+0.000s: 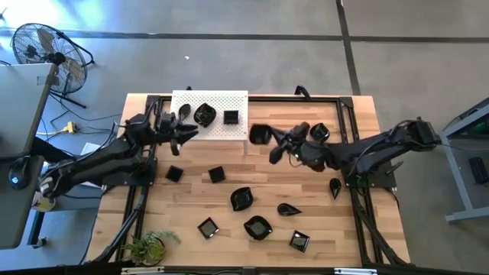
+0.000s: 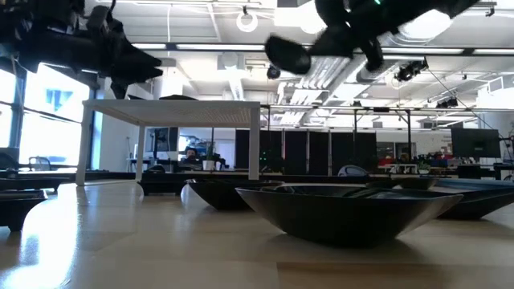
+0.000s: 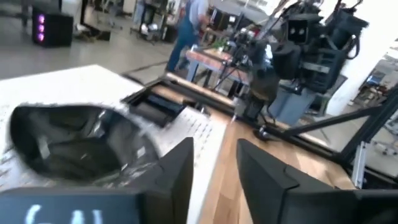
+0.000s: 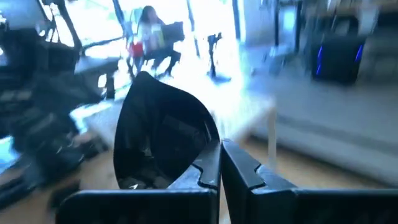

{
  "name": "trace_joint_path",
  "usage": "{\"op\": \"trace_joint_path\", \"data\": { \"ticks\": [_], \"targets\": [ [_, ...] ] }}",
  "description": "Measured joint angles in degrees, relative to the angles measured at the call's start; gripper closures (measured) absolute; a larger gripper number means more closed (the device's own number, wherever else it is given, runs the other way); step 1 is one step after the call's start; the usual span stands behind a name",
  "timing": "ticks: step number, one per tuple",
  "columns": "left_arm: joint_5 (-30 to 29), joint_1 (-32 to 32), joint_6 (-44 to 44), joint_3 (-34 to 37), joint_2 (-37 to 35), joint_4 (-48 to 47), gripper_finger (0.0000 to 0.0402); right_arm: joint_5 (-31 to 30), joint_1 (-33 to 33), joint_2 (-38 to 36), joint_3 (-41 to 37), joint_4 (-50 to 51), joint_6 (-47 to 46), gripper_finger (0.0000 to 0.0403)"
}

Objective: Pick & Place Mini shaped plates
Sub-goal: Stack the leaf-shaped plate on top of the leaf-shaped plate on the shelf

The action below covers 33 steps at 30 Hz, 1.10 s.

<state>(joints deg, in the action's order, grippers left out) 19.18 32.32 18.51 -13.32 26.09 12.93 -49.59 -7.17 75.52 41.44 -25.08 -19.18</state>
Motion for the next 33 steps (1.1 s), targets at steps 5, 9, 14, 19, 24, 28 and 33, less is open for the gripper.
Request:
{"op": "trace_joint_path", "data": {
  "ticks": [5, 9, 14, 19, 24, 28, 33],
  "targets": [
    [-9.7, -7.7, -1.7, 0.0, 0.0, 5.0, 0.0261, 0.5, 3.0, 7.4, 5.8, -11.9, 15.7, 0.0402],
    [-19.3, -13.5, -5.9, 0.0, 0.0, 7.2, 0.0261, 1.2, 4.9, 14.2, 10.8, -20.2, 25.0, 0.0402],
    [-29.0, -19.6, -10.8, 0.0, 0.1, 8.9, 0.0261, 5.6, 6.1, 22.2, 17.0, -27.8, 33.4, 0.0402],
    [-33.0, -24.3, -13.4, 0.0, 2.1, 14.2, 0.0261, 8.3, 6.8, 28.6, 22.9, -31.3, 40.4, 0.0403],
    [-36.7, -27.3, -15.4, 0.0, 6.9, 19.9, 0.0261, 10.5, 6.9, 32.6, 27.7, -34.2, 44.5, 0.0403],
    [-42.3, -28.4, -15.3, 0.0, 10.3, 24.1, 0.0265, 11.2, 6.9, 34.1, 29.5, -34.4, 46.8, 0.0403],
    [-42.6, -28.6, -15.2, 0.0, 12.9, 29.8, 0.0274, 13.2, 6.9, 34.3, 30.1, -35.3, 47.8, 0.0403]
  ]
}}
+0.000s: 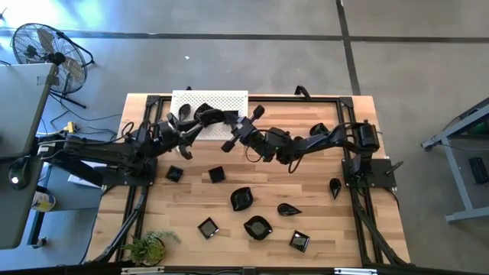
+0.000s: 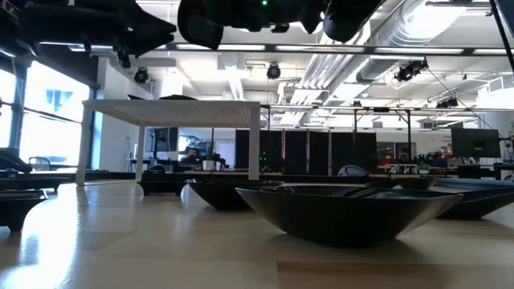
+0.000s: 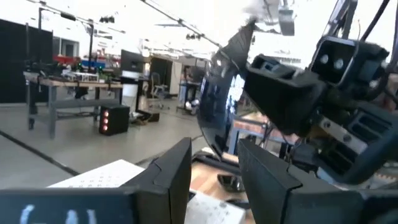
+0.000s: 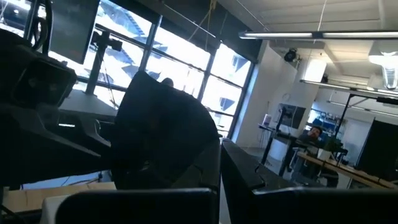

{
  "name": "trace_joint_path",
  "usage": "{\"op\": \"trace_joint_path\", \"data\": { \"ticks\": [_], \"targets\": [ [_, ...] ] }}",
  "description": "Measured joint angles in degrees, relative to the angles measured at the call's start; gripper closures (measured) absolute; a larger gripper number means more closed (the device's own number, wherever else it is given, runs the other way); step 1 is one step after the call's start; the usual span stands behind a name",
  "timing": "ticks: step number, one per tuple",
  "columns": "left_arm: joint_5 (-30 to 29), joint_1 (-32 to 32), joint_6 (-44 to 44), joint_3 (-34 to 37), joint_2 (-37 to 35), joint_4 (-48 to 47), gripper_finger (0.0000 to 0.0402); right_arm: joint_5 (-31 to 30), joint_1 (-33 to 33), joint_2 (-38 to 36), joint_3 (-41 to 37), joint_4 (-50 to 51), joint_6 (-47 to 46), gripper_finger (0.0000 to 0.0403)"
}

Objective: Pick & Place Mini shaped plates
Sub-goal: Stack the leaf-shaped plate on top of the leaf-shaped plate on the shelf

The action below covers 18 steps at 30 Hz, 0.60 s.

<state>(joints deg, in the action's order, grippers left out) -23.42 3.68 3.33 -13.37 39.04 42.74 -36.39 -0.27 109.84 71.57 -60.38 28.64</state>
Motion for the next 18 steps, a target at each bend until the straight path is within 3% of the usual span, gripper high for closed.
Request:
{"op": "trace_joint_path", "data": {
  "ticks": [14, 18],
  "targets": [
    [2.6, 0.0, 0.1, -3.6, 6.0, 1.7, 0.0281, 2.5, -0.1, 0.0, 0.0, -0.5, 0.1, 0.0403],
    [1.4, 0.0, 0.4, -4.2, 7.3, 1.7, 0.0300, 2.4, -0.1, 0.0, 0.0, -0.8, 0.2, 0.0403]
  ]
}}
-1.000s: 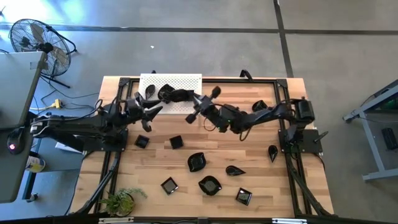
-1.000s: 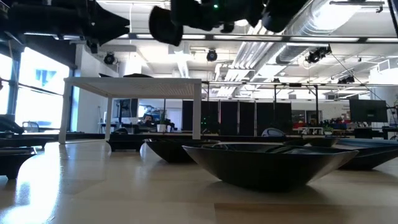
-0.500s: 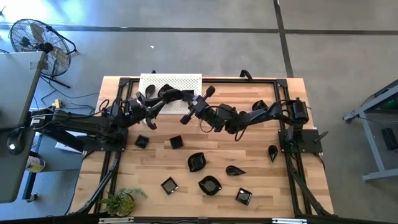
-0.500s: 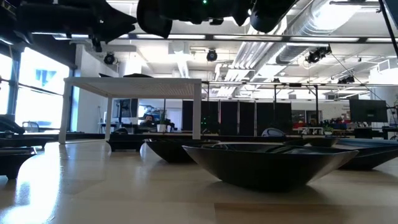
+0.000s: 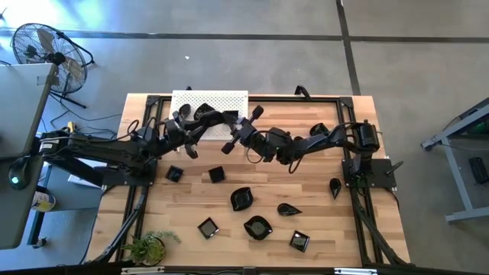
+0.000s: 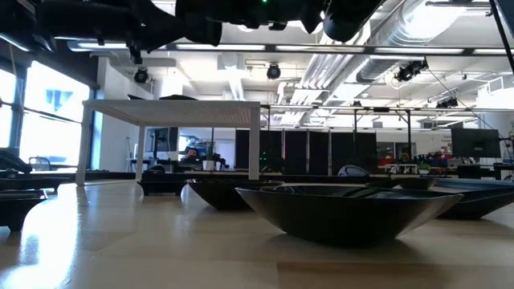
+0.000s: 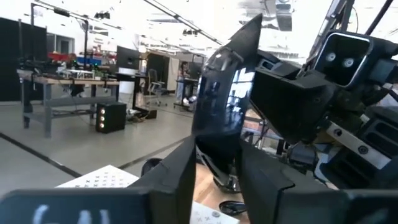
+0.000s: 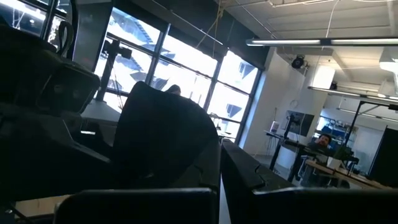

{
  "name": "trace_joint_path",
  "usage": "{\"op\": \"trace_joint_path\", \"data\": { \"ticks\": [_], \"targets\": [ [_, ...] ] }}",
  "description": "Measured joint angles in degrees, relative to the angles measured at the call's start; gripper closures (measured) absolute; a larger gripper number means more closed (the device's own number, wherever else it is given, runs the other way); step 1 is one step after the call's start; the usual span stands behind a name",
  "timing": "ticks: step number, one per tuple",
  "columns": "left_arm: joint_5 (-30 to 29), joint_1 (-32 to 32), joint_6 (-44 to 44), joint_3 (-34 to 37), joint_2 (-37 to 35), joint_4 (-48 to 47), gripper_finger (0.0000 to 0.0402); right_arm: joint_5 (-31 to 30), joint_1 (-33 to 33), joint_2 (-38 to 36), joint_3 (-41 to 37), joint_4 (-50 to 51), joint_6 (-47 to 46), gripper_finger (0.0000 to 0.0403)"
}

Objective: Pick & Place Mini shaped plates
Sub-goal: Stack the leaf-shaped plate on top of the leaf-shaped plate on the shelf

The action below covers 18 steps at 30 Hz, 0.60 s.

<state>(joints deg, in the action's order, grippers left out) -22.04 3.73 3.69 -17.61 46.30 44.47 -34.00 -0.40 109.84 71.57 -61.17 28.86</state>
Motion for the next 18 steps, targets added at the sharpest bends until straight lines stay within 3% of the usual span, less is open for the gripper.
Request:
{"op": "trace_joint_path", "data": {
  "ticks": [7, 13, 18],
  "targets": [
    [-2.2, 0.1, 1.6, 0.0, 0.0, -0.1, 0.0392, 0.2, -0.1, -0.1, 0.0, -0.4, 0.1, 0.0402],
    [-5.6, 0.0, 4.1, 0.0, -0.2, -1.1, 0.0394, -2.1, 0.0, -0.1, 0.0, 0.9, 0.1, 0.0397],
    [-9.7, 0.0, 4.1, 0.0, -3.4, -3.8, 0.0399, -5.0, -0.1, -0.1, 0.0, 3.1, -0.4, 0.0346]
  ]
}}
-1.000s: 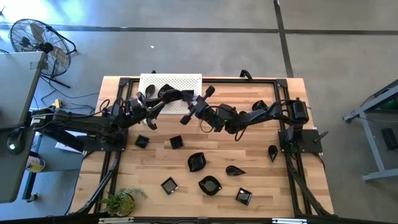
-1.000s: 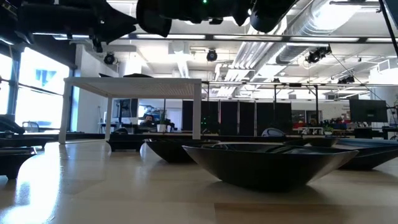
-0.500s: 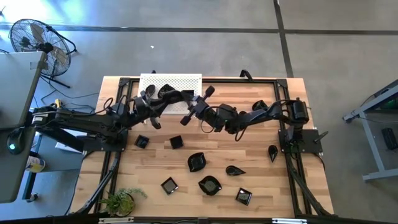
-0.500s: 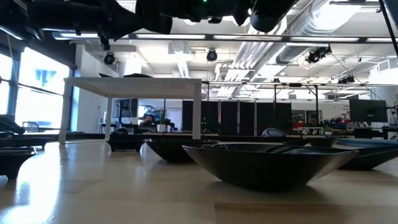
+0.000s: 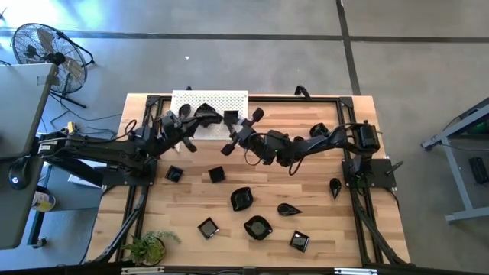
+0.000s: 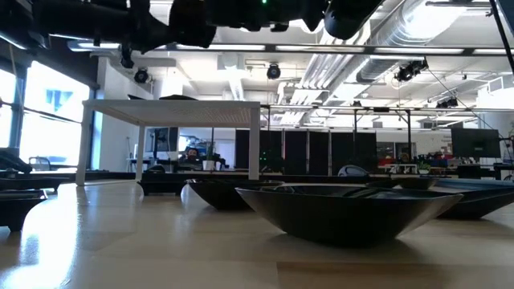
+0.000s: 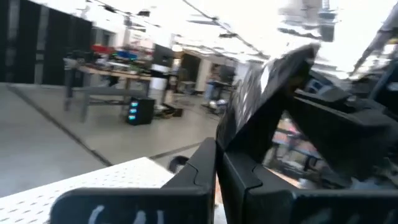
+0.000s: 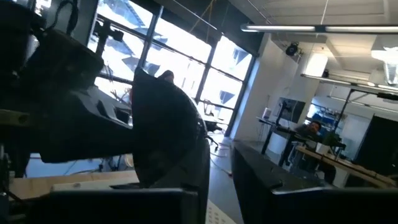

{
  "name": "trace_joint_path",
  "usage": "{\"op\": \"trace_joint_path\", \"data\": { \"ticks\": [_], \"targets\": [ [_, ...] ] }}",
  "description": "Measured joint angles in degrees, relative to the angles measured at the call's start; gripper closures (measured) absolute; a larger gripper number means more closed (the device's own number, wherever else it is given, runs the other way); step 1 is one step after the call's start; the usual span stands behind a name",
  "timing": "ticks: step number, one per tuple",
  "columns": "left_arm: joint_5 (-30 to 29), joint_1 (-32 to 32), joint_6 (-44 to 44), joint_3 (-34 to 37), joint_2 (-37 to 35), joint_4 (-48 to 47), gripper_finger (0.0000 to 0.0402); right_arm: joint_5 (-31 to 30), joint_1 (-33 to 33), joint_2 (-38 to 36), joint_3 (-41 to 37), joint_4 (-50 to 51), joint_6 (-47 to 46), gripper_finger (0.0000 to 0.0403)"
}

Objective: Pick & Place Mini shaped plates
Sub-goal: Stack the leaf-shaped plate on top of the leaf-shaped plate on the shelf

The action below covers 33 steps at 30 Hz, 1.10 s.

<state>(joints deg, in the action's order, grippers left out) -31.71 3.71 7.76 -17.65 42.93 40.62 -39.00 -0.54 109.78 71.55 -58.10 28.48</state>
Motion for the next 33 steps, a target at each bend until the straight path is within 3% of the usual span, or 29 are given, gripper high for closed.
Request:
{"op": "trace_joint_path", "data": {
  "ticks": [5, 11, 16, 19, 23, 26, 33],
  "targets": [
    [-3.9, 1.4, 0.9, -0.7, -6.1, -8.4, 0.0401, -5.0, -0.4, 0.0, 0.0, 0.8, -0.9, 0.0285],
    [-1.0, 8.0, 7.9, -12.7, -10.9, -39.0, 0.0401, -2.2, -0.7, 0.0, 0.0, 6.8, -2.3, 0.0267],
    [11.5, 17.8, 12.5, -26.8, -6.9, -64.5, 0.0401, 1.2, -0.7, 0.0, 0.0, 11.9, -4.9, 0.0304],
    [21.1, 24.0, 14.0, -33.5, -2.0, -74.8, 0.0401, 4.0, -0.7, 0.0, 0.0, 14.6, -6.2, 0.0340],
    [35.4, 31.3, 15.6, -39.1, 5.3, -79.3, 0.0401, 8.7, -0.7, -0.1, 0.0, 17.8, -8.3, 0.0392],
    [43.5, 36.2, 16.7, -41.9, 9.8, -80.5, 0.0401, 11.0, -0.7, -0.1, 0.0, 19.8, -9.7, 0.0394],
    [54.4, 44.6, 16.7, -44.3, 17.0, -85.9, 0.0401, 11.1, -1.8, -0.1, 0.0, 23.5, -10.5, 0.0399]
  ]
}}
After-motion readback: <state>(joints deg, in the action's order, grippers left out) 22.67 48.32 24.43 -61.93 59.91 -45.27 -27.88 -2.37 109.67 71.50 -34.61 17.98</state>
